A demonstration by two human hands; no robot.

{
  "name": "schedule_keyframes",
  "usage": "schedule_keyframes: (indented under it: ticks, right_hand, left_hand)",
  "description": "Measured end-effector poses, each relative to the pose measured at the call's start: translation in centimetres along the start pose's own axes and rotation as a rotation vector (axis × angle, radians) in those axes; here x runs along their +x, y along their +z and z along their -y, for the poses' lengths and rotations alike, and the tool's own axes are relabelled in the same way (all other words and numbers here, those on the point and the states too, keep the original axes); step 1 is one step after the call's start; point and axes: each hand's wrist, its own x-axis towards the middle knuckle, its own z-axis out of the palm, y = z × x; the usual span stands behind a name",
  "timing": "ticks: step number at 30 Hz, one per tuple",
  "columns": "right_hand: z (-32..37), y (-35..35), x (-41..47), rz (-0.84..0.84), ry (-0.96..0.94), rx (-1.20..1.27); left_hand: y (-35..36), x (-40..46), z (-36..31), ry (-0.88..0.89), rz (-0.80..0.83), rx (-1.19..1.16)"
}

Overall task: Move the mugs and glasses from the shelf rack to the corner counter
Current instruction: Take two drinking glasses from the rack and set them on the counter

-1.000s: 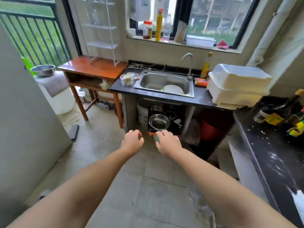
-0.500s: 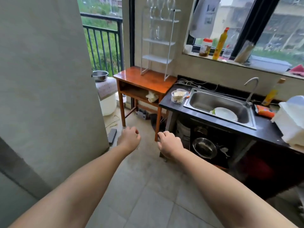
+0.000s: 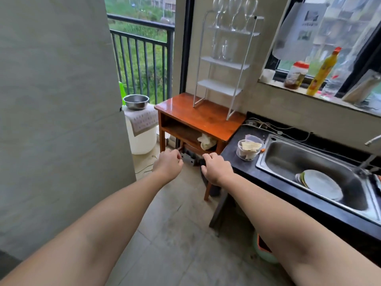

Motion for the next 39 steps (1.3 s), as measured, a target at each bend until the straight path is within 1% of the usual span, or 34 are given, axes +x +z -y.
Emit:
schedule_keyframes:
  ticks: [3, 8, 11, 14, 19, 23, 26, 29, 34, 37, 39]
  right_hand:
    - [0.7, 0.1, 5.4, 0.026, -0.005, -0.008]
    - [2.7, -0.5, 15.6, -0.003, -0.001, 0.006]
    - [3.7, -1.8, 21.5, -0.049, 0.037, 0.015]
    - [4.6, -3.7, 27.7, -0.091, 0.127, 0.054]
    - [4.3, -6.9, 34.6, -0.162, 0.221, 0.094]
    - [2.4, -8.8, 39.4, -0.189, 0.273, 0.087]
    - [-0.1, -10.1, 43.1, -0.227, 0.310, 0.101]
    - [-2.7, -11.4, 46.6, -0.260, 0.332, 0.104]
    - [-7.6, -14.3, 53.5, -0.294, 0.305, 0.222]
    - [-10.4, -16.9, 57.2, -0.357, 0.287, 0.249]
    - [-12.2, -18.7, 59.7, -0.417, 0.288, 0.288]
  left_hand:
    - [-0.7, 4.7, 1.4, 0.004, 0.008, 0.005]
    - [-2.6, 15.3, 3.8, 0.025, -0.004, 0.023]
    - [-4.1, 21.8, 4.7, 0.089, -0.008, 0.024]
    - [-6.5, 28.7, 5.0, 0.181, 0.017, 0.063]
    - [-9.0, 37.3, 4.2, 0.319, 0.041, 0.098]
    - [-8.9, 43.8, 2.3, 0.369, 0.027, 0.118]
    - [-8.3, 48.3, 0.2, 0.402, 0.058, 0.093]
    - [-7.9, 52.3, -2.1, 0.421, 0.044, 0.048]
    - [-6.8, 59.7, -7.4, 0.446, 0.055, 0.004]
    - [-6.4, 64.3, -11.0, 0.444, 0.047, -0.041]
    - [-6.2, 67.0, -13.1, 0.424, 0.035, -0.121]
